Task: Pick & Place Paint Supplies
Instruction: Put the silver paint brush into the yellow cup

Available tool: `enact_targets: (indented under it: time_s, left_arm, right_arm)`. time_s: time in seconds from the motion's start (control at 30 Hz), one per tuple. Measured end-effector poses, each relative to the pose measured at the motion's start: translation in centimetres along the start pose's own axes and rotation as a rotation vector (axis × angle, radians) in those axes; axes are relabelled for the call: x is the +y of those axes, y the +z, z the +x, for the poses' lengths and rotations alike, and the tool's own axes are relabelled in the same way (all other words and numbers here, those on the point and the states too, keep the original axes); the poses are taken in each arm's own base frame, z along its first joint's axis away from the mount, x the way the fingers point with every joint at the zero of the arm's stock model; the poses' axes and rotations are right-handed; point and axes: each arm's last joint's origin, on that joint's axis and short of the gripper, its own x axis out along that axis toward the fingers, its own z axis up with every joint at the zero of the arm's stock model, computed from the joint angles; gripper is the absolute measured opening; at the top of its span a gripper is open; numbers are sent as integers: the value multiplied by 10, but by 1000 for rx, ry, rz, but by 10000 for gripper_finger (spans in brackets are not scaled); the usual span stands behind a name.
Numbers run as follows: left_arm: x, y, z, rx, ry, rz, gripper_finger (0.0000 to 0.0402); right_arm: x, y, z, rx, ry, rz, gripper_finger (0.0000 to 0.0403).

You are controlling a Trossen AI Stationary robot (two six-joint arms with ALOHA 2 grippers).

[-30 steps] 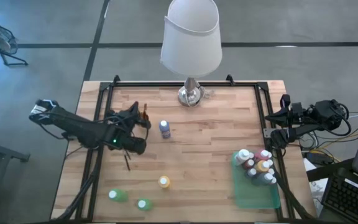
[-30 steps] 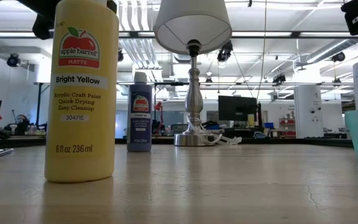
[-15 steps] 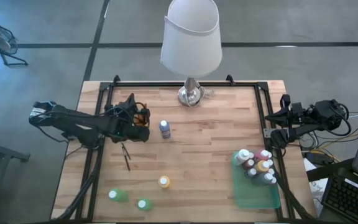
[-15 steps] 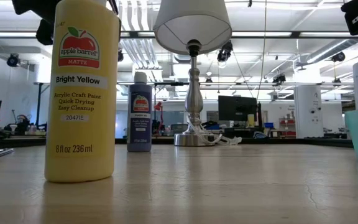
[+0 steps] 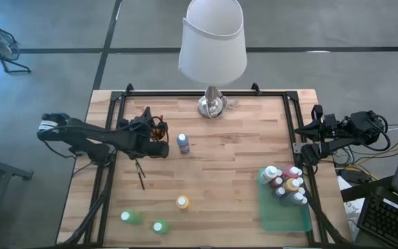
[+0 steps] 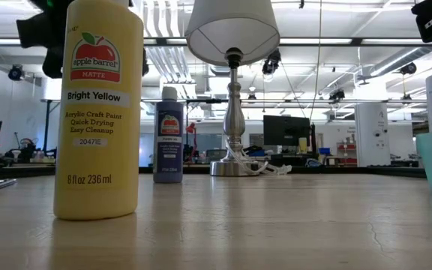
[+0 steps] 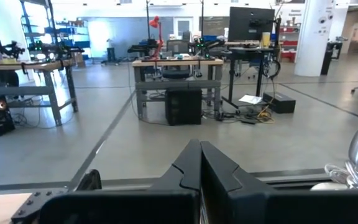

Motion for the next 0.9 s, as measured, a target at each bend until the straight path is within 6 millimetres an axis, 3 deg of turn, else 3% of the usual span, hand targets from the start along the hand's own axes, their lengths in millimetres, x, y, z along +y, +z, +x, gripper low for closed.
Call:
enact_targets:
  time_s: [0.53, 0.9]
  left_arm:
    - [-13, -25, 0, 28, -9, 32, 1]
    - [-13, -23, 0, 129, -39, 13, 26]
  right_arm:
    - [0, 0, 0, 0, 0, 0, 8]
    - [0, 0, 0, 0, 1, 0, 8]
